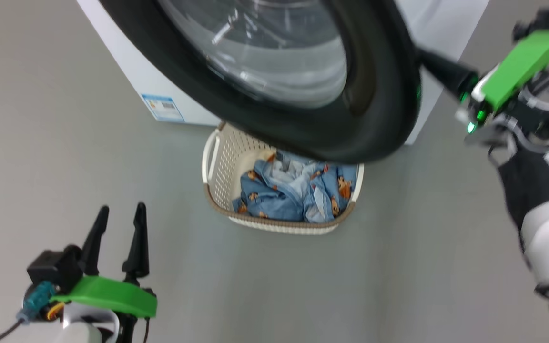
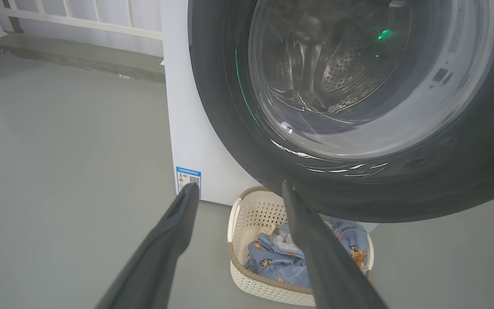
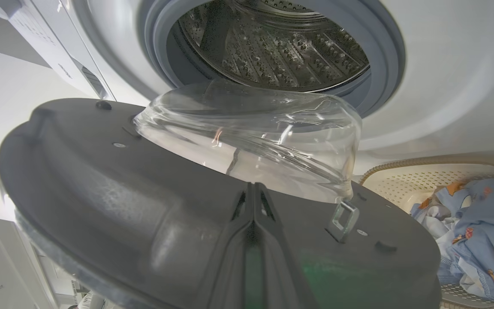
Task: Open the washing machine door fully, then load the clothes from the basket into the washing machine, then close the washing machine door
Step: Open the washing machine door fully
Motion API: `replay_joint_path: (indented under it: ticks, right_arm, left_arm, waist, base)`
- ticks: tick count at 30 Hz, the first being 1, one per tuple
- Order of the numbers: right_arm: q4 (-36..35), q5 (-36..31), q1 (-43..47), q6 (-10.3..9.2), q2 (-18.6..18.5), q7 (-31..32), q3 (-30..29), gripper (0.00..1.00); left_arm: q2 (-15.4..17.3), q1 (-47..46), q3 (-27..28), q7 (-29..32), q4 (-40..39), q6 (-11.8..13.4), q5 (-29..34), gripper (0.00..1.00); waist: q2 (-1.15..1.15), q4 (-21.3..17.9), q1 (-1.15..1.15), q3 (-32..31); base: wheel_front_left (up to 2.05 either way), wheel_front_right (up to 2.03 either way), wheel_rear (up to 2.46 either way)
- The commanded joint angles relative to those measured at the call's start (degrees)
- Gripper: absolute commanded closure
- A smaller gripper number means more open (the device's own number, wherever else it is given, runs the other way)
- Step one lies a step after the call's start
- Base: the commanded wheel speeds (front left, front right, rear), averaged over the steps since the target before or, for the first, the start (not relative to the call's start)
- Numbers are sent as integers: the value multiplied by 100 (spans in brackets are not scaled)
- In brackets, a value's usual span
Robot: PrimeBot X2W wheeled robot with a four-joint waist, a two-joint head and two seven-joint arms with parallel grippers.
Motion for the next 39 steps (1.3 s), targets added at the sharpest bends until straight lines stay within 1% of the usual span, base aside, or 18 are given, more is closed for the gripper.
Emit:
replay_joint_path:
  ticks: [1, 6, 11, 16, 19, 25, 30, 34, 39]
  right_arm:
    - [-248, 107, 158, 11, 228, 90, 138, 100]
    - [-488, 342, 712, 11, 291, 215, 169, 100]
    - [-628, 464, 1056, 11, 319, 274, 199, 100]
    - [-745, 602, 1457, 11, 368, 469, 300, 100]
    - [-840, 804, 1689, 11, 452, 554, 256, 100]
    - [-1221, 993, 2131, 11, 587, 698, 338, 100]
    - [-1535, 1052, 2456, 11, 716, 820, 569, 100]
    - [-1599, 1073, 2544, 11, 785, 783, 680, 100]
    - [-1564, 1128, 2532, 11, 846, 715, 786, 100]
  left_arm:
    - [127, 48, 211, -37, -57, -15, 45, 0]
    - [94, 181, 217, -37, 48, -15, 89, 0]
    - [88, 271, 232, -37, 128, -15, 126, 0]
    - [80, 369, 216, -37, 201, -4, 181, 0]
    - [88, 425, 207, -37, 237, 12, 194, 0]
    - [118, 495, 178, 16, 245, 23, 148, 0]
    - [163, 481, 144, 65, 225, 38, 140, 0]
    - [175, 475, 106, 87, 228, 44, 137, 0]
    - [195, 481, 76, 97, 212, 62, 132, 0]
  waist:
    - [0, 86, 0, -314]
    - [0, 255, 0, -629]
    - [0, 429, 0, -848]
    - [0, 689, 0, -1105]
    - [0, 859, 0, -1223]
    - [0, 1170, 0, -1296]
    - [0, 1434, 0, -1328]
    - [0, 1570, 0, -1371]
    - [0, 1649, 0, -1411]
  base:
    - [0, 0, 0]
    - [0, 0, 0]
    - [0, 0, 0]
    - [0, 0, 0]
    - [0, 0, 0]
    - [0, 0, 0]
    - [0, 0, 0]
    - [0, 0, 0]
    - [0, 0, 0]
